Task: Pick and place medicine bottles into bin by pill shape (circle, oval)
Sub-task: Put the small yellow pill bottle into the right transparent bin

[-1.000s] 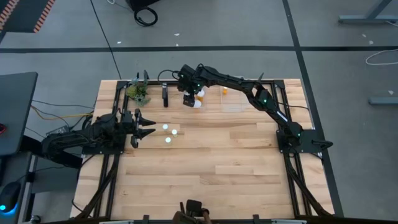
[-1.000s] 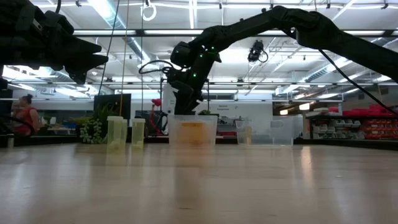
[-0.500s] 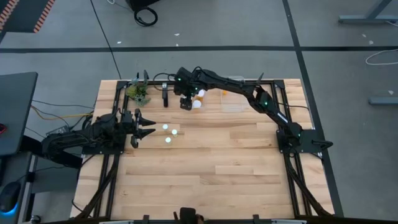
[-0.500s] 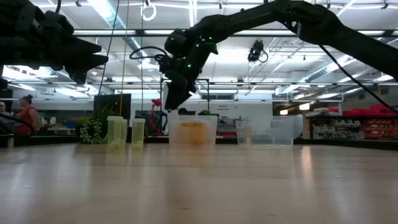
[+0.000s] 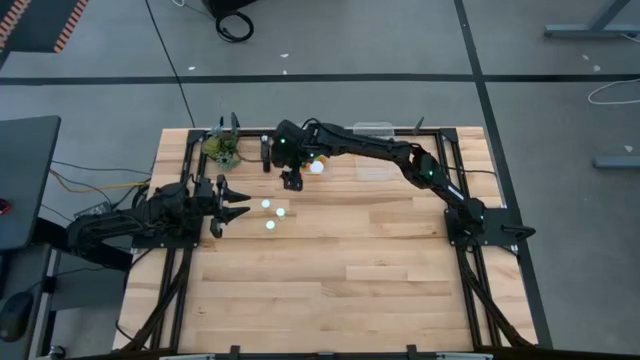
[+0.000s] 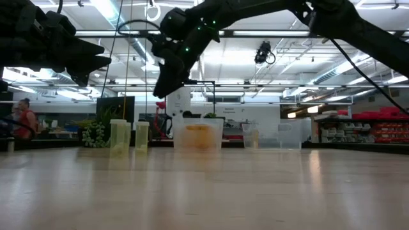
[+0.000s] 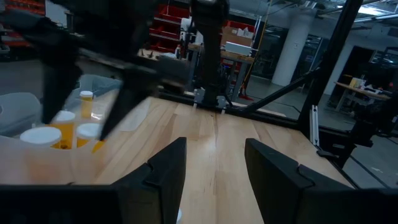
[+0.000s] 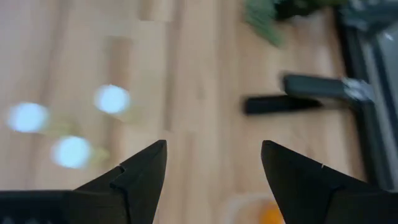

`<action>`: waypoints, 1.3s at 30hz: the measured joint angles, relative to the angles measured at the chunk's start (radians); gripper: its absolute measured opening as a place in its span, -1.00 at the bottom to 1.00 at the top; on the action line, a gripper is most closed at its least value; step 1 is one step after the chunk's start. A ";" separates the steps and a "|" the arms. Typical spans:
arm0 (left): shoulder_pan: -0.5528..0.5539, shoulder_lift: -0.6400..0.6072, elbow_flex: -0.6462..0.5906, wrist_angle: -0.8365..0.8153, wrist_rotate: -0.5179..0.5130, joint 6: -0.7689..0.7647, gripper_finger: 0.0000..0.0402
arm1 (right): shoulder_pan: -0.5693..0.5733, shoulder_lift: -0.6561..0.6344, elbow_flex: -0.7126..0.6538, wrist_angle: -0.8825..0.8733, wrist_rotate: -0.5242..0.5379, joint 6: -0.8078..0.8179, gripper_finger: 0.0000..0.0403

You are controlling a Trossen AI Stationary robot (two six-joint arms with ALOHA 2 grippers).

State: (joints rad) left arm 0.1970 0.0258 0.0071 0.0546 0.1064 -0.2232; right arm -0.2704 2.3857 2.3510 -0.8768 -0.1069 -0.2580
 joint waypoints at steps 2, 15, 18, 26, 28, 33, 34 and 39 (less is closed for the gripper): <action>0.000 0.000 0.000 0.000 0.000 0.000 -0.14 | 0.020 -0.002 -0.007 0.000 -0.020 0.007 0.33; 0.000 0.000 0.000 0.000 0.000 0.000 -0.14 | 0.137 -0.002 -0.127 0.082 -0.045 0.008 0.33; 0.000 0.000 0.000 0.000 0.000 0.000 -0.14 | 0.152 -0.002 -0.152 0.117 -0.045 0.007 0.33; 0.000 0.000 0.000 0.000 0.000 0.000 -0.14 | 0.157 -0.001 -0.223 0.171 -0.046 0.017 0.33; 0.000 0.000 0.000 0.000 0.000 0.000 -0.14 | 0.158 -0.001 -0.235 0.187 -0.047 0.020 0.33; 0.000 0.000 0.000 0.000 0.000 0.000 -0.14 | 0.162 -0.001 -0.259 0.211 -0.051 0.022 0.33; 0.000 0.000 0.000 0.000 0.000 0.000 -0.14 | 0.165 -0.001 -0.271 0.229 -0.051 0.020 0.33; 0.000 0.000 0.000 0.000 0.000 0.000 -0.14 | 0.179 0.001 -0.314 0.284 -0.050 0.015 0.33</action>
State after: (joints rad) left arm 0.1970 0.0261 0.0071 0.0546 0.1062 -0.2231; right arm -0.0916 2.3863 2.0375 -0.5928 -0.1572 -0.2429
